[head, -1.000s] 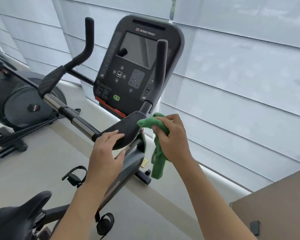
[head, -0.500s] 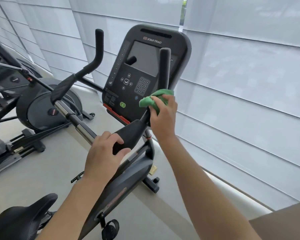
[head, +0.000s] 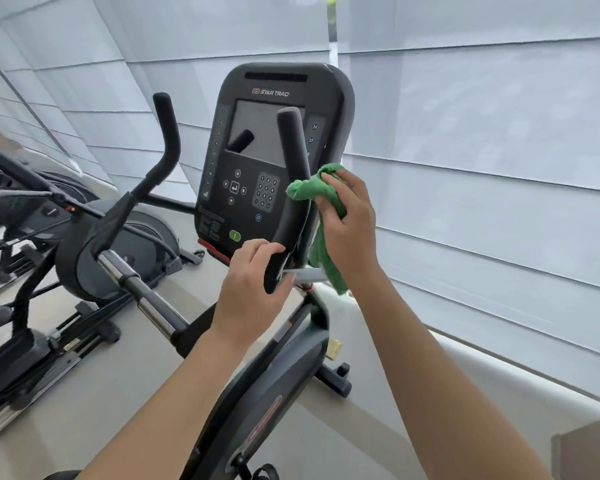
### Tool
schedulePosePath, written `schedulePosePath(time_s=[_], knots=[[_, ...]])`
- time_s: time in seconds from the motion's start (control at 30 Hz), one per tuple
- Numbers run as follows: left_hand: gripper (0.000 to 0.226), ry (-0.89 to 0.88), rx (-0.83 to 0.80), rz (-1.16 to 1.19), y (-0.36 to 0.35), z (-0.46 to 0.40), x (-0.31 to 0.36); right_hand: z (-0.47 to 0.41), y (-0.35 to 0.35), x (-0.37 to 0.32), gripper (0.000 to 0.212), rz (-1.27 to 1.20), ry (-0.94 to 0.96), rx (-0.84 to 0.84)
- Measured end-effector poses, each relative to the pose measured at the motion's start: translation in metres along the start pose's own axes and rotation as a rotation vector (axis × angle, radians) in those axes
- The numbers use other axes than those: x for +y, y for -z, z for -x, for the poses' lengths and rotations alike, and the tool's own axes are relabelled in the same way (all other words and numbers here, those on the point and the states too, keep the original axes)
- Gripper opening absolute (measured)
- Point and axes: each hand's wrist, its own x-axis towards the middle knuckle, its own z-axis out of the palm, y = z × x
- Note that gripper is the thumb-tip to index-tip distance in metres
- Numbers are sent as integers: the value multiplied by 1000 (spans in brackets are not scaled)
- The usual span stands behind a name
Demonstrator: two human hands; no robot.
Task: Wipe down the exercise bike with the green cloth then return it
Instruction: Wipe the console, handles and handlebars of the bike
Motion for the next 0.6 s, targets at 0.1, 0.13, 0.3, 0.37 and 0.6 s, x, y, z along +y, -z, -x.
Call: schedulePosePath(time_s=[0.1, 0.13, 0.3, 0.37, 0.6], knots=[[27, -16, 80, 34, -3, 0, -1, -19, -15, 13, 43, -55, -33, -62], [27, -11, 85, 50, -3, -1, 0, -17, -21, 16, 45, -121, -81, -72], [25, -22, 63, 68, -3, -3, 4, 20, -35, 29, 42, -451, -364, 25], [25, -23, 63, 70, -3, -3, 4, 36, -37, 30, 41, -498, -418, 29], [26, -20, 69, 91, -2, -2, 7, 71, -27, 23, 40, -472, -461, -25]])
